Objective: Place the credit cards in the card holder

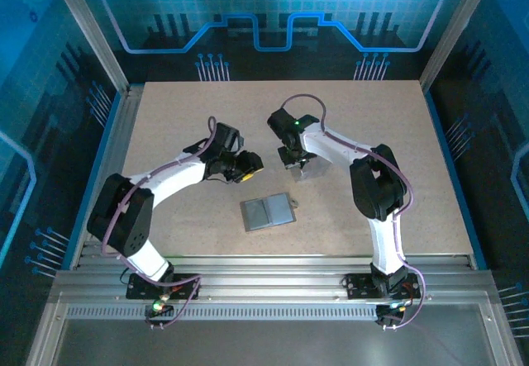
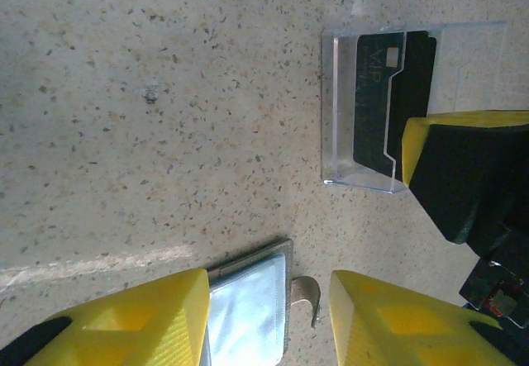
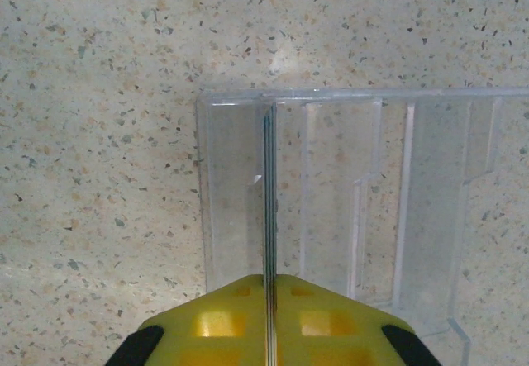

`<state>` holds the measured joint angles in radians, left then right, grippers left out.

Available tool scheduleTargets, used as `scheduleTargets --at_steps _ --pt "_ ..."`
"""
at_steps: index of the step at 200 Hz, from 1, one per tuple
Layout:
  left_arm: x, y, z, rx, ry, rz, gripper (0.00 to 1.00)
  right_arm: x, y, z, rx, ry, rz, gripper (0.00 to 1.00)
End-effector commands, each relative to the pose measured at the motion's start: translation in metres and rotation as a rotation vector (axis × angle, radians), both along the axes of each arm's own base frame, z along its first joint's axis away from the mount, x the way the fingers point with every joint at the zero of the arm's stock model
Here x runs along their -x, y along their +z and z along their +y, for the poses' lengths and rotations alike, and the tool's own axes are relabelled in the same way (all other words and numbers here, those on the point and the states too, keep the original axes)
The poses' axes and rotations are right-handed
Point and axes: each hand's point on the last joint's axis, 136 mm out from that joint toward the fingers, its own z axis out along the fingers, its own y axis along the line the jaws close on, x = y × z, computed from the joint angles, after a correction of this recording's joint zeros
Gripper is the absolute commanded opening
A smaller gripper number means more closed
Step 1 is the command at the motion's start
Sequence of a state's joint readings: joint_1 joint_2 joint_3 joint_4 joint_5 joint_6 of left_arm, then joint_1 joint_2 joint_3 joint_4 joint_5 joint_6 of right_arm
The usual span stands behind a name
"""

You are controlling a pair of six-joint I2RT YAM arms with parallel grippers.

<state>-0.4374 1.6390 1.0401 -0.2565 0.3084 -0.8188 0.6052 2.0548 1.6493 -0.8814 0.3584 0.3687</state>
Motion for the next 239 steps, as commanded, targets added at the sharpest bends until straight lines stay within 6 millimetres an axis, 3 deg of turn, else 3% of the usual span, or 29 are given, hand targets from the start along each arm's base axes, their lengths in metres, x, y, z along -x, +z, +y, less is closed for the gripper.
scheduleTargets --at_steps 1,68,108,239 --pt "-0.005 0.004 -0.014 0.021 -0.054 -0.004 0.44 0.009 -0.011 -0.005 0.022 -0.006 0.051 0.16" --pt "-0.02 0.001 -0.031 0.037 -0.074 0.01 0.43 0.016 -0.017 0.011 -0.333 -0.017 0.193 0.23" --pt "-0.023 -0.001 -0.033 0.042 -0.072 0.015 0.43 0.015 -0.008 0.016 -0.478 -0.026 0.213 0.27" --pt "-0.023 -0.008 -0.034 0.042 -0.067 0.034 0.43 0.01 0.003 0.02 -0.674 -0.044 0.257 0.28"
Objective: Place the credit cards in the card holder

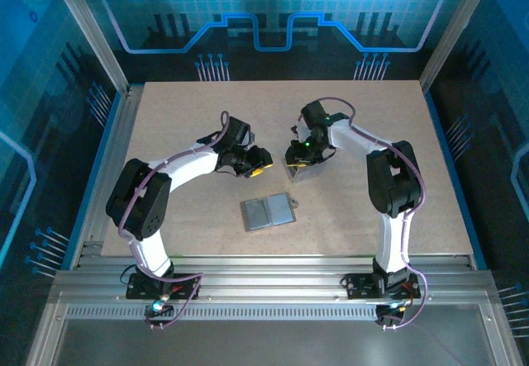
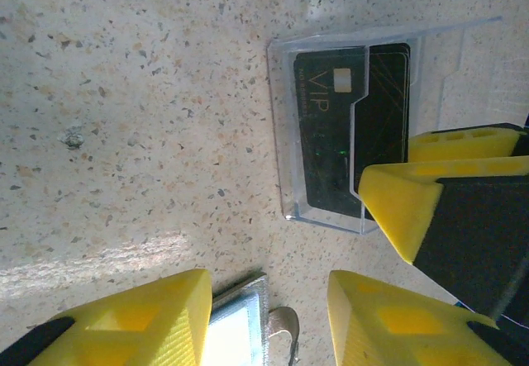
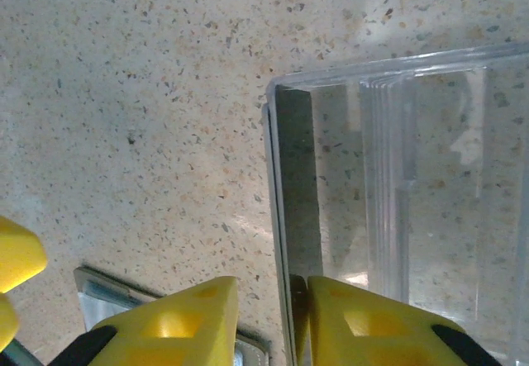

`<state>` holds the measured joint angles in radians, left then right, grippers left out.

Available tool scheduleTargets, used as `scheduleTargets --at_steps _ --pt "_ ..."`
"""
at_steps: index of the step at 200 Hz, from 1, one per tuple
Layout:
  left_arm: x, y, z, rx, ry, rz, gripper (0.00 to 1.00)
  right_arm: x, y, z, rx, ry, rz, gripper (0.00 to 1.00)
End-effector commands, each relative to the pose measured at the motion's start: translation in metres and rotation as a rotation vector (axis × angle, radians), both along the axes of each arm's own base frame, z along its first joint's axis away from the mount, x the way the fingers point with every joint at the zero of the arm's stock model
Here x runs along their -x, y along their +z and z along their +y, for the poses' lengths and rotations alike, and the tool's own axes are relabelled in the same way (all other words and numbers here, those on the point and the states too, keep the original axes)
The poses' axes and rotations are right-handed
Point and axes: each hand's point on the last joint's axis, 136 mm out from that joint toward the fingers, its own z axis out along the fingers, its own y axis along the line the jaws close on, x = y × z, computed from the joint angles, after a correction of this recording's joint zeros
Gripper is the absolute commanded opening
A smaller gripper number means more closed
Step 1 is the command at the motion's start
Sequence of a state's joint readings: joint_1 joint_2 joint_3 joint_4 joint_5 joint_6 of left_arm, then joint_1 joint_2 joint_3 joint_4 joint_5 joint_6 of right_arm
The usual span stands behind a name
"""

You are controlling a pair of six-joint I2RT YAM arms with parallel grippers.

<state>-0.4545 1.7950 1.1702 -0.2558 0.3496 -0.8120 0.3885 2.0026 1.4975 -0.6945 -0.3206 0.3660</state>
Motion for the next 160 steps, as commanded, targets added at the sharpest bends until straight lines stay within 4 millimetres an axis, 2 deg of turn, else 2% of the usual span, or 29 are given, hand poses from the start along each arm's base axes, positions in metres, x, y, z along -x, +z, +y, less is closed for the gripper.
scheduleTargets --at_steps 1,160 --pt "-0.0012 0.0045 -0.008 0.025 -0.02 0.002 0.43 0.0037 0.0072 0.0022 -0.055 -0.003 0.018 0.27" --pt "0.0005 -0.0011 -0.0081 0.025 -0.021 0.015 0.42 0.0003 0.0127 0.0011 -0.084 -0.01 0.021 0.14"
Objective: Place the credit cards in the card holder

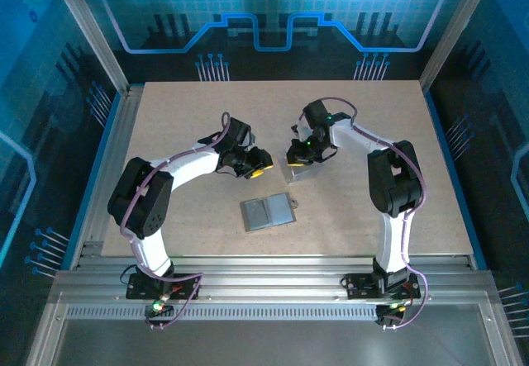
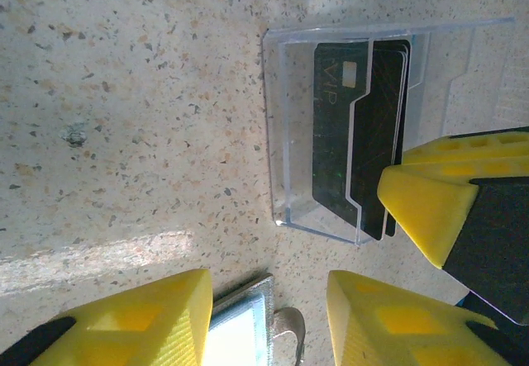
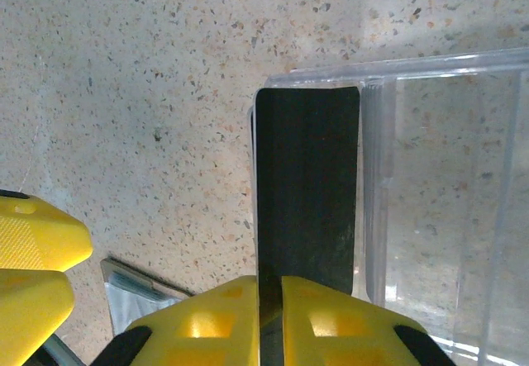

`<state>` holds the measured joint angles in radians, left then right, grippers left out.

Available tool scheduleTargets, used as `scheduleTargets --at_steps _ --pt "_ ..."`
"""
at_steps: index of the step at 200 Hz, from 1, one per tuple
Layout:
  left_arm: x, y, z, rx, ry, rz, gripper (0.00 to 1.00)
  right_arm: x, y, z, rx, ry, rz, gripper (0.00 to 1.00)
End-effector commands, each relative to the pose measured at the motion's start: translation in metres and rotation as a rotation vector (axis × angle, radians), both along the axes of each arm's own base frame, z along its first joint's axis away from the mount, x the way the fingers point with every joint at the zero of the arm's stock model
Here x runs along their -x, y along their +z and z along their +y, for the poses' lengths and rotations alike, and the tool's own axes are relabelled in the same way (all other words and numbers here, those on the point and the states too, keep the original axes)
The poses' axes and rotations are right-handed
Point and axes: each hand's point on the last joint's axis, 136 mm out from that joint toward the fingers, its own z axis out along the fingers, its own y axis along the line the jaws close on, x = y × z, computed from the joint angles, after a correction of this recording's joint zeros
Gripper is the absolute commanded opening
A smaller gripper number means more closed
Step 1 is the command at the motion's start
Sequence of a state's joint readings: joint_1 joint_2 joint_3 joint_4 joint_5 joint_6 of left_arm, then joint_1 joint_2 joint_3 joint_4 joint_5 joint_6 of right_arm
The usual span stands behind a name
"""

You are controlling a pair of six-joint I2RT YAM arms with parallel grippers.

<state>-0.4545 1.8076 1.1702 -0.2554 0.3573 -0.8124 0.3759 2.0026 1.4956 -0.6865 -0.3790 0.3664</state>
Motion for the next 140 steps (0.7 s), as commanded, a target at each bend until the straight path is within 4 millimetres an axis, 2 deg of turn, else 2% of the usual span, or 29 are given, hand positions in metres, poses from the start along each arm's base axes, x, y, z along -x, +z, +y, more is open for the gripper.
scheduleTargets --at_steps 1,96,140 --pt "-0.001 0.004 -0.007 0.025 -0.016 0.001 0.42 0.0 0.008 -0.003 -0.029 -0.014 0.006 0.14" --pt "0.0 0.002 -0.007 0.023 -0.015 0.007 0.42 0.001 0.017 -0.006 -0.037 -0.011 0.003 0.06" --pt "0.0 0.001 -0.007 0.024 -0.016 0.008 0.42 0.002 0.012 -0.016 0.016 -0.015 0.0 0.0"
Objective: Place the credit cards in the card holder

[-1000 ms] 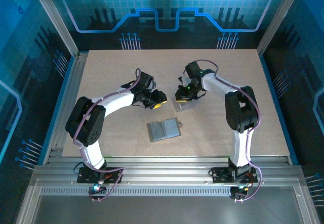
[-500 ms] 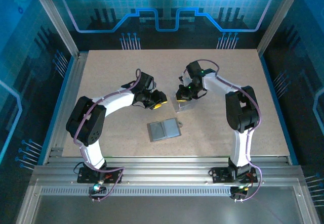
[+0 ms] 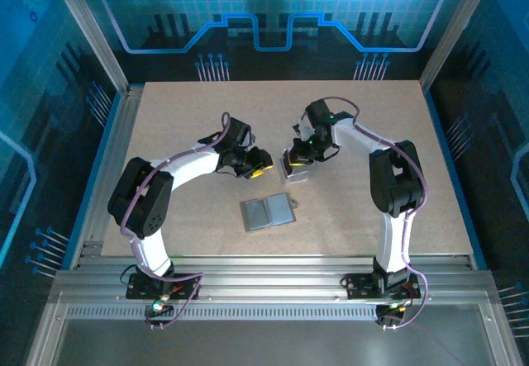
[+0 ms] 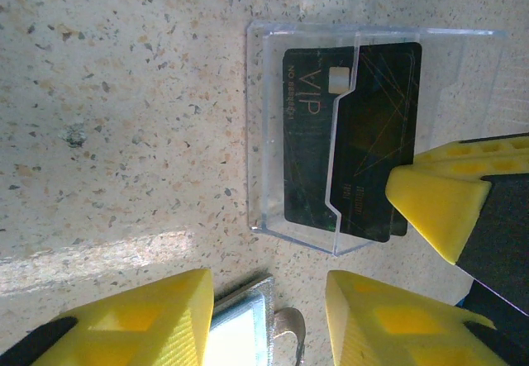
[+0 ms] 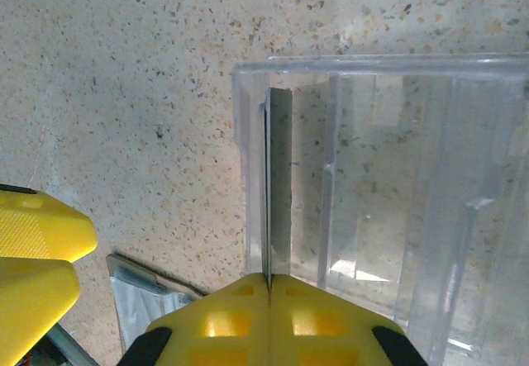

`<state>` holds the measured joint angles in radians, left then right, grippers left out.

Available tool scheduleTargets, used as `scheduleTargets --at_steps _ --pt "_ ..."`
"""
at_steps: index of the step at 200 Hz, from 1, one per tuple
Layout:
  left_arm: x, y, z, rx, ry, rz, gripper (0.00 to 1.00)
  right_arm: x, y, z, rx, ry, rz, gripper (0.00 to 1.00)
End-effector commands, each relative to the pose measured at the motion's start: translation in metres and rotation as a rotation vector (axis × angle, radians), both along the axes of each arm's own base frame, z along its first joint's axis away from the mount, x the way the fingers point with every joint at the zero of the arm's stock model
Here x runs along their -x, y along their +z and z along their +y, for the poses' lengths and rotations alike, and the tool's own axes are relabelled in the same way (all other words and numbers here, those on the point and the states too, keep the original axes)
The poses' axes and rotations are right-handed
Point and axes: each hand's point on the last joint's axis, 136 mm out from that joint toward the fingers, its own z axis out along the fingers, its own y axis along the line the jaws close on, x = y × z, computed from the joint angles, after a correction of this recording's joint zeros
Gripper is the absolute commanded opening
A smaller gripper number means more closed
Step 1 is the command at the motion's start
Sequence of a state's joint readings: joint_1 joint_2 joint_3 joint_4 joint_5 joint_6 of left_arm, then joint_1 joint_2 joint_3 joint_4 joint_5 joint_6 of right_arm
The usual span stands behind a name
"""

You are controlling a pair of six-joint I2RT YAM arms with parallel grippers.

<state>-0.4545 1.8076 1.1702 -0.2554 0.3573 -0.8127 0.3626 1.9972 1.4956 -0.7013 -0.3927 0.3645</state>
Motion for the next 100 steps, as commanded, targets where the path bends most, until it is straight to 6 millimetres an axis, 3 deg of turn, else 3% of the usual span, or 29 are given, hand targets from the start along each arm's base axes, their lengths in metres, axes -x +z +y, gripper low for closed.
scheduleTargets --at_steps 1,44,100 --pt "0.0 0.001 -0.007 0.023 -0.017 0.007 0.42 0.001 0.01 -0.012 0.027 -0.008 -0.013 0.0" --pt "0.001 0.0 -0.008 0.023 -0.017 0.011 0.41 0.0 0.006 -0.031 0.139 -0.034 -0.035 0.0" --pt "0.0 0.006 -0.019 0.013 -0.055 -0.011 0.41 0.001 0.008 -0.042 0.203 -0.03 -0.048 0.0"
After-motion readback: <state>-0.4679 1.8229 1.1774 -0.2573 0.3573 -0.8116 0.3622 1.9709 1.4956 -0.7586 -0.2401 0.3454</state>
